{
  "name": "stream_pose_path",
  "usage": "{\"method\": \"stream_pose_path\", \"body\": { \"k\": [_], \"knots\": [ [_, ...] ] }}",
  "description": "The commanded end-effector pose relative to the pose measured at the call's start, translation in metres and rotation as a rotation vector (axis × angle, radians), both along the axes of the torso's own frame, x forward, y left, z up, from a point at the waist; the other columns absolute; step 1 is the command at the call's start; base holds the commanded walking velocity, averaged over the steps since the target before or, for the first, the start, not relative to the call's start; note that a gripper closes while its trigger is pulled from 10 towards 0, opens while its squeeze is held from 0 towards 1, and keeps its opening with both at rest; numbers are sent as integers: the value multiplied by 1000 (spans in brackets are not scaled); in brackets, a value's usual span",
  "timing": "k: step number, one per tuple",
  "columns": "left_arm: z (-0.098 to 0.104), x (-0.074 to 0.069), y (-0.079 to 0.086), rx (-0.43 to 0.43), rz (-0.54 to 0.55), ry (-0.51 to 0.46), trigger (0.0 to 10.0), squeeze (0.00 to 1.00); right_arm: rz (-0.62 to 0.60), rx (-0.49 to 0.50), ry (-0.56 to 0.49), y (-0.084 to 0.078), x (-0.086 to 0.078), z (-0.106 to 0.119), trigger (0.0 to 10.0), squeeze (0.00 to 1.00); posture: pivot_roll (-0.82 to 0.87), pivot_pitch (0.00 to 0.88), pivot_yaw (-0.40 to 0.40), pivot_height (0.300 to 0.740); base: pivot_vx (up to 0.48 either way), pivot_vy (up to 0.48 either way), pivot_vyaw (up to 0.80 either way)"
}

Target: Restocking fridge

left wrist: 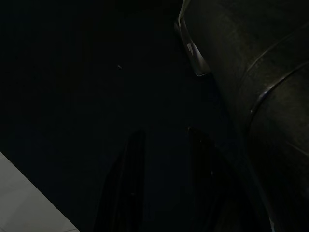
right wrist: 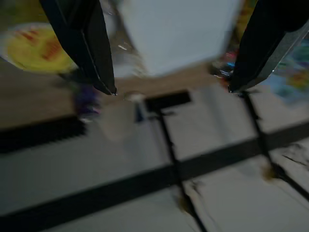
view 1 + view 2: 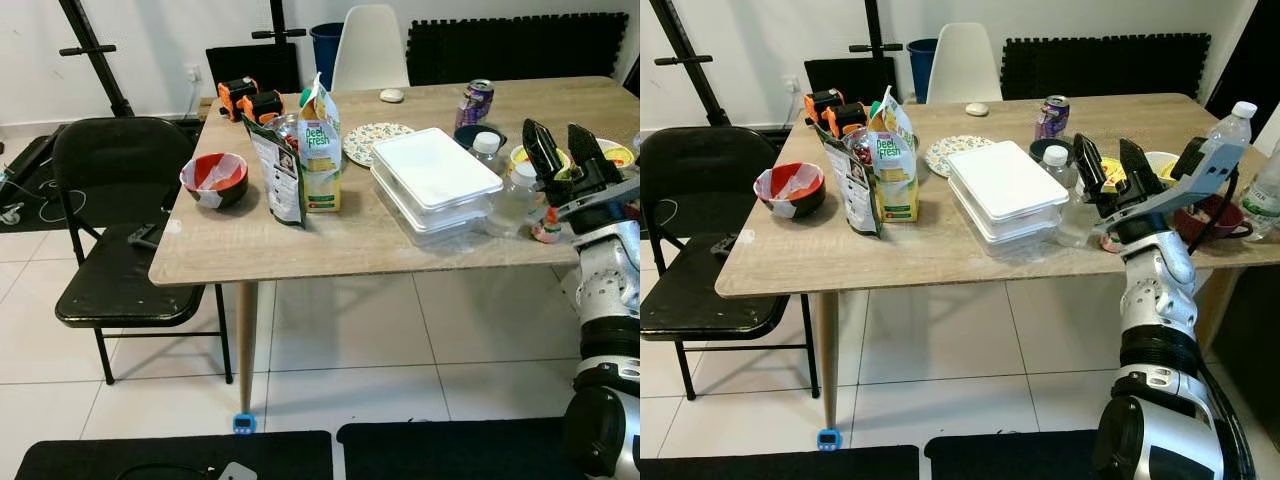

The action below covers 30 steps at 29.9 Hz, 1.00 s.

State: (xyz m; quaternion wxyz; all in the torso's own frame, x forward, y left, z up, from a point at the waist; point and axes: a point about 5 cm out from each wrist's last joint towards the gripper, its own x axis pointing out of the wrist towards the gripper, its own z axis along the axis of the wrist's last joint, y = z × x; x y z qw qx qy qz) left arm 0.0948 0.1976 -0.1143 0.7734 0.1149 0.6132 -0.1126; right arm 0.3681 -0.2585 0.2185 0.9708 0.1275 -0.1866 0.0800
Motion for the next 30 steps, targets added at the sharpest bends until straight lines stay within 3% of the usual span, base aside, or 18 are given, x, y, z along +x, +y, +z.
{"method": "stream_pose_path", "body": {
  "k": [1, 7, 11, 18, 24, 30],
  "knots": [
    [13, 49, -14, -46, -7, -199, 10000, 0, -40, -30, 0, -2, 3, 5, 10000, 0, -18, 0, 6, 740, 0, 0, 0],
    [12, 46, -14, -47, -5, -196, 10000, 0, -97, -122, 78, 7, 15, 2, 10000, 0, -13, 0, -1, 740, 0, 0, 0],
    [11, 41, -14, -46, -7, -189, 10000, 0, -143, -158, 119, 5, 18, 2, 10000, 0, -10, 33, -5, 740, 0, 0, 0],
    [4, 14, -8, -35, -24, -131, 10000, 0, -269, -244, 151, -10, 21, 14, 10000, 0, 3, 111, -3, 740, 0, 0, 0],
    [1, 0, -3, -29, -24, -105, 10000, 0, -294, -242, 154, -16, 22, 20, 10000, 0, 8, 162, 0, 740, 0, 0, 0],
    [0, -5, -3, -34, -20, -103, 10000, 0, -260, -235, 157, -13, 23, 20, 10000, 0, 10, 195, -6, 740, 0, 0, 0]
  ]
}}
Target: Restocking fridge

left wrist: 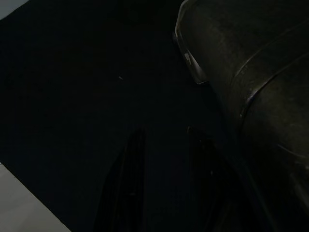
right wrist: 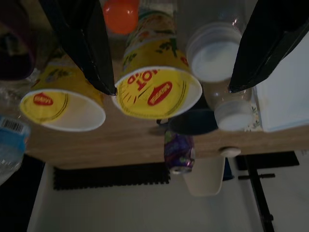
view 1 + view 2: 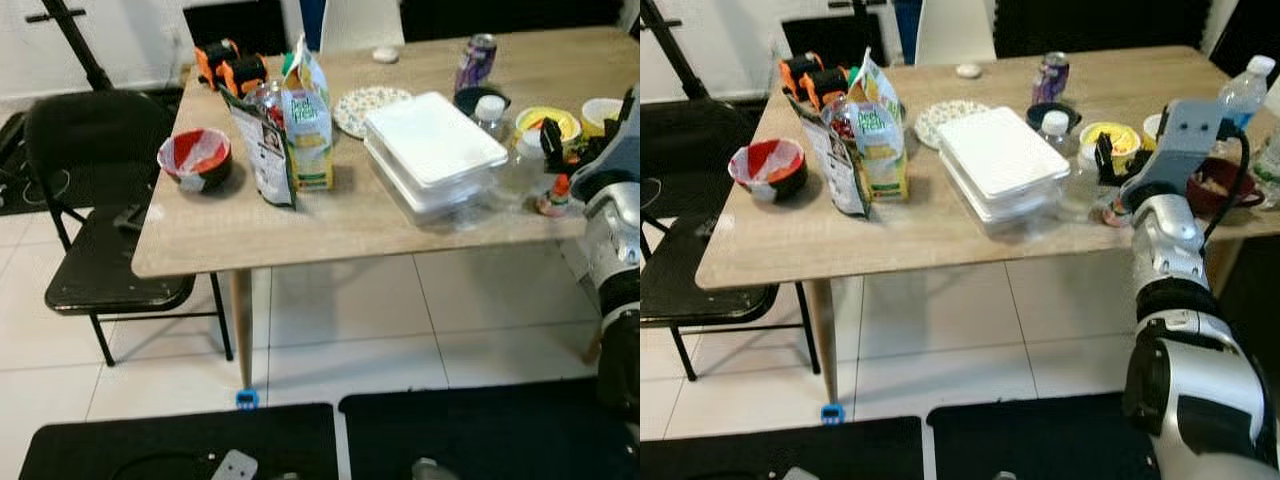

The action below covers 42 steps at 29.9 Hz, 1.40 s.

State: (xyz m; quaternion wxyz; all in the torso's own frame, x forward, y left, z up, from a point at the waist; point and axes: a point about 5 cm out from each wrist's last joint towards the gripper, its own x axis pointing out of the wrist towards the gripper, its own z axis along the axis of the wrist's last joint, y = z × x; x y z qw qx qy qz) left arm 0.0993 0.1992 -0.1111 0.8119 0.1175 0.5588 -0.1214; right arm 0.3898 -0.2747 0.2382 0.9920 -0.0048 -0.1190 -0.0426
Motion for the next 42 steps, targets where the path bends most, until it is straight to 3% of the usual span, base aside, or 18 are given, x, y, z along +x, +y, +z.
{"method": "stream_pose_path", "body": {
  "k": [1, 14, 26, 27, 29, 30, 31, 35, 36, 38, 39, 42],
  "knots": [
    [-3, -10, -6, -9, 0, 24, 10000, 0, 17, -5, 10, 3, 2, 1, 10000, 0, 12, 204, -6, 740, 0, 0, 0],
    [-3, -11, -11, -33, 15, 5, 10000, 0, 40, -19, -5, 7, 7, 15, 10000, 0, 18, 225, -16, 740, 0, 0, 0],
    [-3, -12, -9, -33, 28, 3, 10000, 0, -11, -47, 43, 4, 9, 15, 10000, 0, 23, 231, -20, 740, 0, 0, 0],
    [-3, -13, -9, -32, 28, 4, 10000, 0, -31, -54, 54, 1, 9, 16, 8471, 0, 23, 228, -20, 740, 0, 0, 0],
    [-4, -13, -9, -32, 28, 5, 10000, 0, -37, -56, 58, 1, 9, 16, 8471, 0, 23, 228, -20, 740, 0, 0, 0],
    [-4, -13, -9, -32, 28, 5, 10000, 0, -51, -60, 66, -1, 8, 16, 6353, 0, 24, 225, -21, 740, 0, 0, 0],
    [-4, -13, -9, -33, 29, 5, 10000, 0, -63, -60, 74, -2, 8, 15, 5882, 0, 24, 225, -21, 740, 0, 0, 0],
    [-4, -13, -9, -33, 31, 4, 10000, 0, -83, -42, 93, -4, 8, 12, 5961, 0, 23, 224, -20, 740, 0, 0, 0],
    [-4, -13, -9, -33, 30, 4, 10000, 0, -72, -41, 93, -2, 8, 11, 3255, 0, 23, 220, -21, 740, 0, 0, 0],
    [-3, -13, -9, -32, 30, 4, 10000, 0, -67, -41, 93, -1, 9, 10, 3255, 0, 23, 220, -21, 740, 0, 0, 0],
    [-3, -13, -9, -32, 30, 3, 10000, 0, -61, -38, 94, 0, 9, 10, 0, 0, 24, 218, -21, 740, 0, 0, 0],
    [-3, -13, -9, -31, 31, 3, 10000, 0, -55, -34, 95, 1, 9, 9, 0, 0, 24, 218, -21, 740, 0, 0, 0]
  ]
}}
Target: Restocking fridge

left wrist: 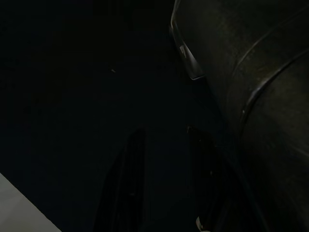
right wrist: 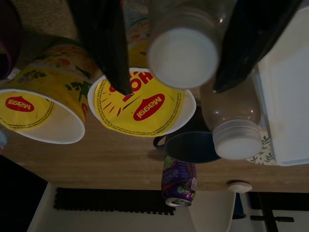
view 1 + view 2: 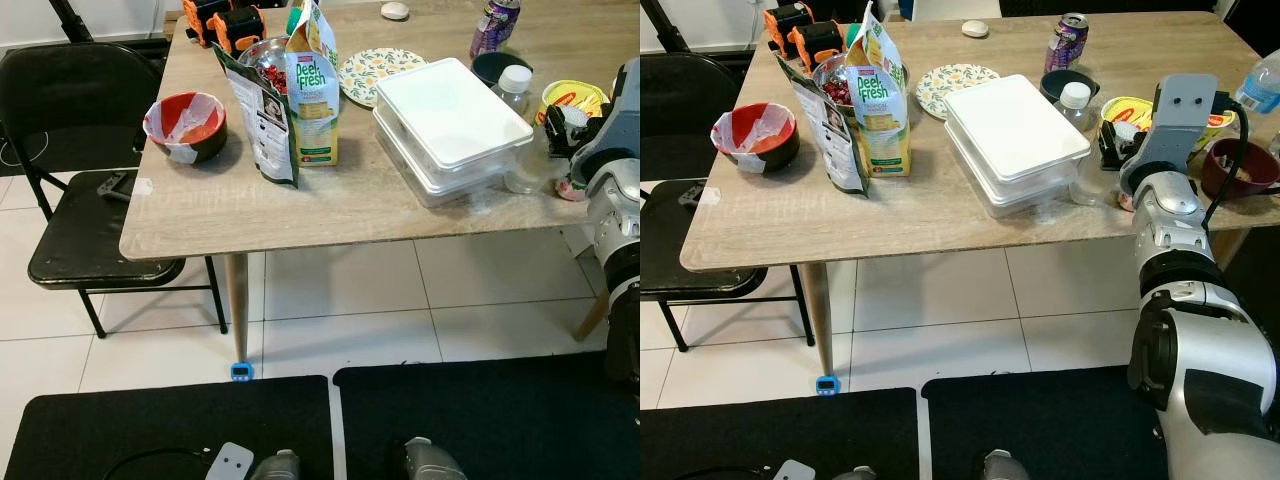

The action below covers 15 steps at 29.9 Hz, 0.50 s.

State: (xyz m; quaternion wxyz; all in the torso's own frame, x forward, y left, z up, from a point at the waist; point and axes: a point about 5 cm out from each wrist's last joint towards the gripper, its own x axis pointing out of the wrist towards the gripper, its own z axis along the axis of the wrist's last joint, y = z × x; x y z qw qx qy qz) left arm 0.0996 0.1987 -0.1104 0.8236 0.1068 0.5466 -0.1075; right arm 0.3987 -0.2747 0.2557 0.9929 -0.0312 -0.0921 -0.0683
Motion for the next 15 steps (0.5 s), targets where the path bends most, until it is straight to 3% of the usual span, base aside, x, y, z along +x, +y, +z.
{"method": "stream_pose_path", "body": {
  "k": [1, 10, 15],
  "knots": [
    [-4, -12, -8, -25, -3, 35, 10000, 0, 0, 14, 41, 0, 0, -8, 0, 0, 25, 217, -21, 740, 0, 0, 0],
    [-4, -11, -9, -27, -2, 33, 10000, 0, 7, 46, 42, 2, 2, -7, 0, 0, 24, 210, -23, 740, 0, 0, 0],
    [-3, -3, -12, -29, 2, 20, 10000, 0, 48, 98, -29, 5, 3, 6, 0, 0, 23, 180, -27, 740, 0, 0, 0]
  ]
}}
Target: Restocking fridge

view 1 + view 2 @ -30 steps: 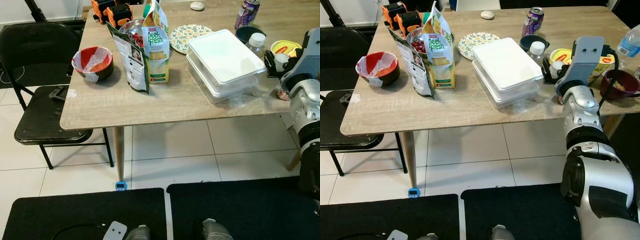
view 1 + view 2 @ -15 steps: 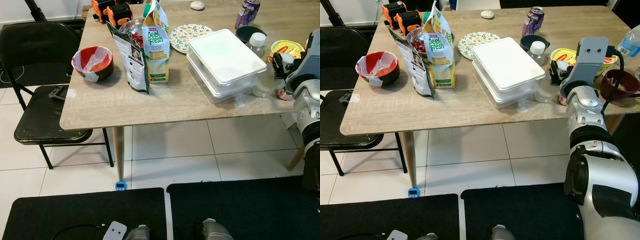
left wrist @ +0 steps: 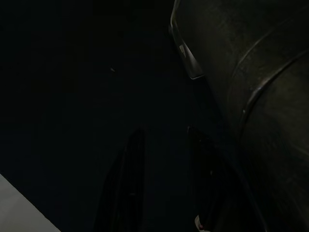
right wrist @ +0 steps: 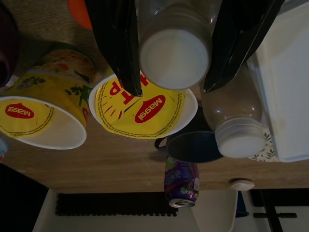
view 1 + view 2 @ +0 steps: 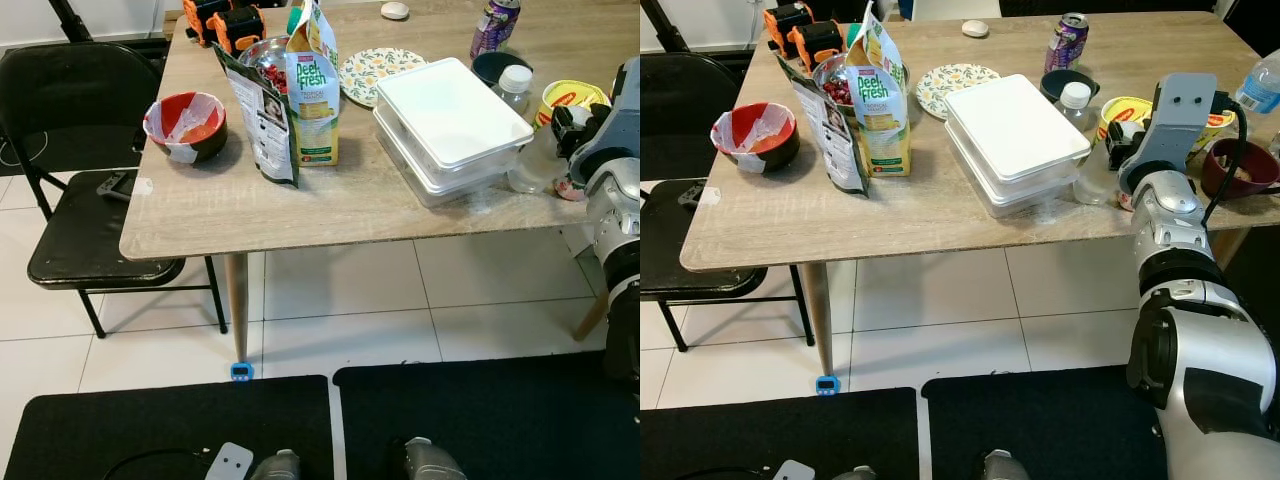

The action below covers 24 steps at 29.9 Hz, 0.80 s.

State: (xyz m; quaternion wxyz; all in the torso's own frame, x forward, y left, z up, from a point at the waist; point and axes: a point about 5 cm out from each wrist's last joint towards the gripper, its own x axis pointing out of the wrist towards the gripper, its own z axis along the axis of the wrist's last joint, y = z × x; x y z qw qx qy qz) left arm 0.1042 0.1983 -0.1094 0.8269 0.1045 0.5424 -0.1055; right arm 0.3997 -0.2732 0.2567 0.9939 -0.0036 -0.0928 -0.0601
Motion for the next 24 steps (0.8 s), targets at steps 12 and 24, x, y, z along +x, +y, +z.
{"method": "stream_pose_path", "body": {
  "k": [12, 24],
  "knots": [
    [0, 12, -15, -28, 1, -2, 10000, 0, 120, -93, -41, 10, 3, 24, 10000, 0, 3, 110, -25, 740, 0, 0, 0],
    [4, 24, -16, -23, -3, -17, 10000, 0, 201, -310, -27, 10, -1, 38, 10000, 0, -16, 53, -15, 740, 0, 0, 0]
  ]
}}
